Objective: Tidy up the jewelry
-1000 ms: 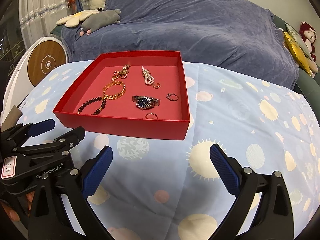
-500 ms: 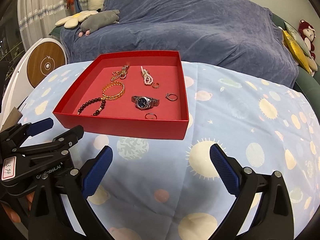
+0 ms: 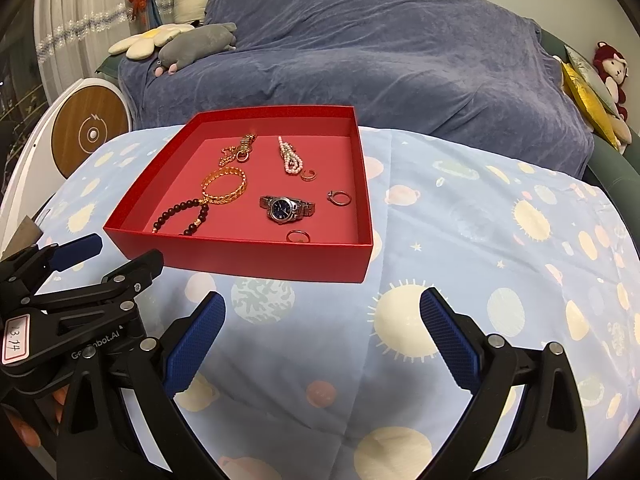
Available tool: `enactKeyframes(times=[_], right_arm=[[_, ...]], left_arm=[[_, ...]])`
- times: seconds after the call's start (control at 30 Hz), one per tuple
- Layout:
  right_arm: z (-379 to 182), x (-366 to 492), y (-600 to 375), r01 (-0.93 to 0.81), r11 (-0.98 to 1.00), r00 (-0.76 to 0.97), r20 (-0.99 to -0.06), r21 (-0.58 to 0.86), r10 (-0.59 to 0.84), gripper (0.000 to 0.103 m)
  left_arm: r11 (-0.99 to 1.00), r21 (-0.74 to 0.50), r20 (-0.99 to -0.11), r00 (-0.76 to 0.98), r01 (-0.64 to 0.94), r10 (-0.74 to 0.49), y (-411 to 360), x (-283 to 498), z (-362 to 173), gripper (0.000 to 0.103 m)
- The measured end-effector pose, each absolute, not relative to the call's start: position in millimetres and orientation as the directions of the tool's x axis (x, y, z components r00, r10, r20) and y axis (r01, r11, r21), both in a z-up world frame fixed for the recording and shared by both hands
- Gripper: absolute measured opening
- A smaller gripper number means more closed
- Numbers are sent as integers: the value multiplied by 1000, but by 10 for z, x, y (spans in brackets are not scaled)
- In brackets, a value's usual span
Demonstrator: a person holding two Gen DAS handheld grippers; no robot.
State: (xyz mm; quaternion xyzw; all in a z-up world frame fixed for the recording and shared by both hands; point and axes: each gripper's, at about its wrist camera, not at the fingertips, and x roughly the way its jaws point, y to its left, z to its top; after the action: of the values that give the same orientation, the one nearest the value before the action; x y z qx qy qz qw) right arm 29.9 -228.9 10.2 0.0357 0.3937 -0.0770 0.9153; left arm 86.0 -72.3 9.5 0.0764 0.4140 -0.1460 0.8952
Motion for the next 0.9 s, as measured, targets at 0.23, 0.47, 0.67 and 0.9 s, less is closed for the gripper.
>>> enactKeyframes(times=[0.23,0.47,0.67,0.9], right_arm=[[97,295,-2283,169,986,680,-724,3,-114,95],[104,281,-2289,170,985,682,-722,1,-117,95],[116,276,-2291,170,985,684,-719,-2,-120,95],[122,273,-2293,171,985,685,-719,-4,-121,95]], left_arm=[[947,19,-762,618,320,-193,-718,865,105,76],[947,28,-758,625,319,-188,-721,858,112,76],[948,37,-752,633,316,-182,-718,858,119,76],[949,41,-750,637,312,-177,-724,832,120,76]])
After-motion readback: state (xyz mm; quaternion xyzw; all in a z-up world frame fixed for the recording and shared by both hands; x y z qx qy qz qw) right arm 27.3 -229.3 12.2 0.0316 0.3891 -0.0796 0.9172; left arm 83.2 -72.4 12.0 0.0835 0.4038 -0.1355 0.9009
